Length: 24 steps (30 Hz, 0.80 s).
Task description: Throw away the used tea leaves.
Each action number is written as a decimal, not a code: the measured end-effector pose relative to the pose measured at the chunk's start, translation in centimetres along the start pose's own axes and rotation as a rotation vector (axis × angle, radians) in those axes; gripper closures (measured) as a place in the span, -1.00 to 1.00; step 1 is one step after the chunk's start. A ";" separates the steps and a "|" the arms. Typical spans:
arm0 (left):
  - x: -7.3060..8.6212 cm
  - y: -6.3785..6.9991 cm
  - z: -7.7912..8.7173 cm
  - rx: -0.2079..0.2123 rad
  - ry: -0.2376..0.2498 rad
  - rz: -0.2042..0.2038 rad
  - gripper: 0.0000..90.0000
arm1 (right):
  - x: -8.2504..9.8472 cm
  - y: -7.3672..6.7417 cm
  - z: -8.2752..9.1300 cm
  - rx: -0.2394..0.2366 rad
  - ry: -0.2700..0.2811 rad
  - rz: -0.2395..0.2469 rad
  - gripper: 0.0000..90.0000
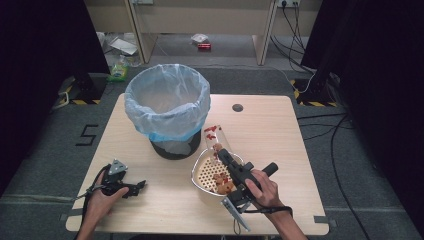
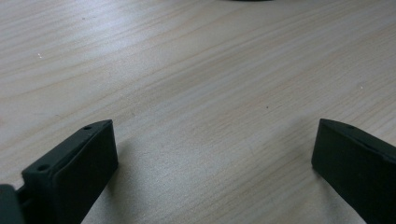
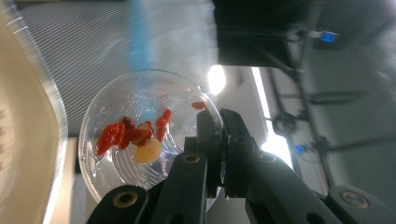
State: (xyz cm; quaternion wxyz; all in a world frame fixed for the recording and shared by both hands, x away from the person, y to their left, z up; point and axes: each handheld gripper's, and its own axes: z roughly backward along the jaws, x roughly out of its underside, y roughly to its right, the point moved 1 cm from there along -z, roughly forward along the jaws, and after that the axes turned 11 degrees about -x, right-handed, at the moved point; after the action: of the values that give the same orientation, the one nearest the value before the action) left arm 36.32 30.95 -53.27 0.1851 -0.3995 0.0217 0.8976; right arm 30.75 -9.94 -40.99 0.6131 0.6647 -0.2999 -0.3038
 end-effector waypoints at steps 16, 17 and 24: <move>0.0 0.0 0.0 -0.002 0.000 0.002 -1.00 | 0.8 -0.7 0.0 -0.051 -0.013 -0.093 0.96; 0.0 0.0 0.0 -0.001 0.000 0.002 -1.00 | 1.0 -1.4 -0.2 -0.068 -0.038 -0.158 0.96; 0.0 0.0 0.1 -0.001 0.000 0.002 -1.00 | 1.0 -1.2 0.0 -0.110 -0.035 -0.133 0.96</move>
State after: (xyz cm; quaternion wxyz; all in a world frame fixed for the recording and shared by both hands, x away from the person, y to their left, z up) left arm 36.24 30.94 -53.27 0.1842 -0.3996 0.0214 0.8978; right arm 31.44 -10.58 -42.21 0.6218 0.6432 -0.2484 -0.3714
